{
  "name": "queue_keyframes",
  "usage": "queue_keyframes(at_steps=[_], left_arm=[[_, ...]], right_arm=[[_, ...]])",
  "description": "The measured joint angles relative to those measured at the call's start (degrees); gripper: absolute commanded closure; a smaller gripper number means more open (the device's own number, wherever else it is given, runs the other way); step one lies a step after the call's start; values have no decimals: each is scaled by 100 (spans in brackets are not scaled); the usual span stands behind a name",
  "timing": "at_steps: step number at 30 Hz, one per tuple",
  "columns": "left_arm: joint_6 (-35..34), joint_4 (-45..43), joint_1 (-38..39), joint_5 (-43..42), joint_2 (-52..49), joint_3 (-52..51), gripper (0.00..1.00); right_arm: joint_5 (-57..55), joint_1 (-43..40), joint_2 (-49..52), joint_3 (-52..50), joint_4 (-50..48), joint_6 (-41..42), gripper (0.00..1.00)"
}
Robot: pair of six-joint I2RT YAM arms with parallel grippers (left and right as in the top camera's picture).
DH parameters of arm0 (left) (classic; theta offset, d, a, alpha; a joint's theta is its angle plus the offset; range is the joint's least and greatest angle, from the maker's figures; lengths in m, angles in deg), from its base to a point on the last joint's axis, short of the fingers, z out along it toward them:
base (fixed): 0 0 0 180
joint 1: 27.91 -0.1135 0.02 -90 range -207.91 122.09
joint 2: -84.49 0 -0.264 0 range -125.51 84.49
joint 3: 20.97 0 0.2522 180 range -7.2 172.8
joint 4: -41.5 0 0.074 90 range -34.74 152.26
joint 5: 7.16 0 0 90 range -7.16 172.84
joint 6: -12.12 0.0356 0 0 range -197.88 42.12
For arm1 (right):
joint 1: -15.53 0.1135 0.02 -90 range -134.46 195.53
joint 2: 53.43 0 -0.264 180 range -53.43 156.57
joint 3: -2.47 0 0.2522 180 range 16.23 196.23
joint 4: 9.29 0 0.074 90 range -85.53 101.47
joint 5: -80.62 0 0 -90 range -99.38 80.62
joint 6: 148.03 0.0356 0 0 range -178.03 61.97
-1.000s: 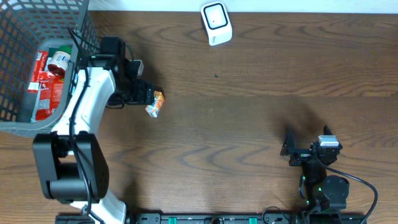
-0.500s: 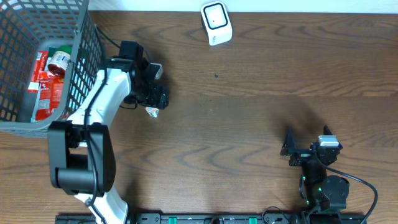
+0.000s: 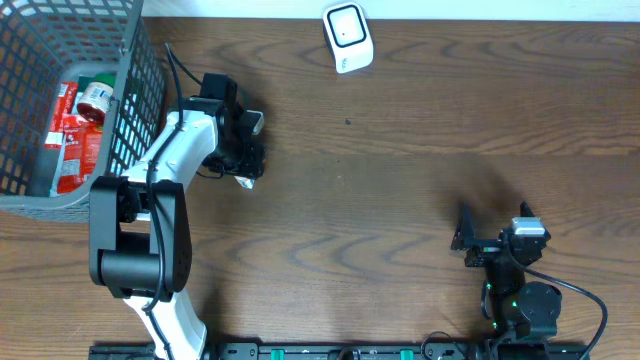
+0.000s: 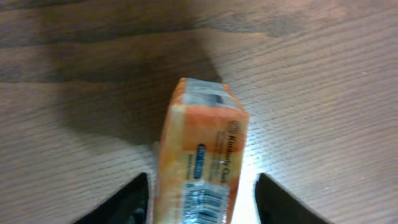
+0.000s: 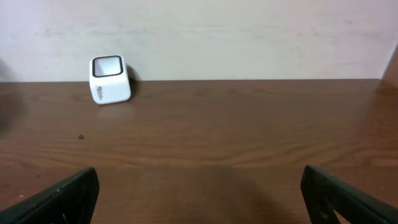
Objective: Scan the item barcode
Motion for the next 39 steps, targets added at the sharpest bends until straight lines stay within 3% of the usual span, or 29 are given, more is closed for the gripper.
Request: queue_keyframes(at_steps=[2,6,7,8,10,16,21,25,33,39], left_arm=[[-11,20,0,-50,0,0,65],[9,39,0,-116,0,0,65],[7,37,0,-118,0,0,64],[7,37,0,-118,0,0,52],[0,37,0,-127,0,0,44],[-122,33,0,-136,0,-7,43],[-140,-136,2,-133,0,-142,59],[-166,-181,13,-136,-2,-332,78],[-750,11,122,-129,114,-356,78],[-2146,-61,734,636,826,-369,78]], right_arm=[[0,0,0,0,-2,0,1],[0,0,0,0,0,0,1],[0,0,0,0,0,0,1],[0,0,0,0,0,0,1],[2,0,0,0,0,0,1],[0,0,0,0,0,0,1],[0,0,0,0,0,0,1],[0,0,0,0,-2,0,1],[0,0,0,0,0,0,1],[0,0,0,0,-2,0,1]])
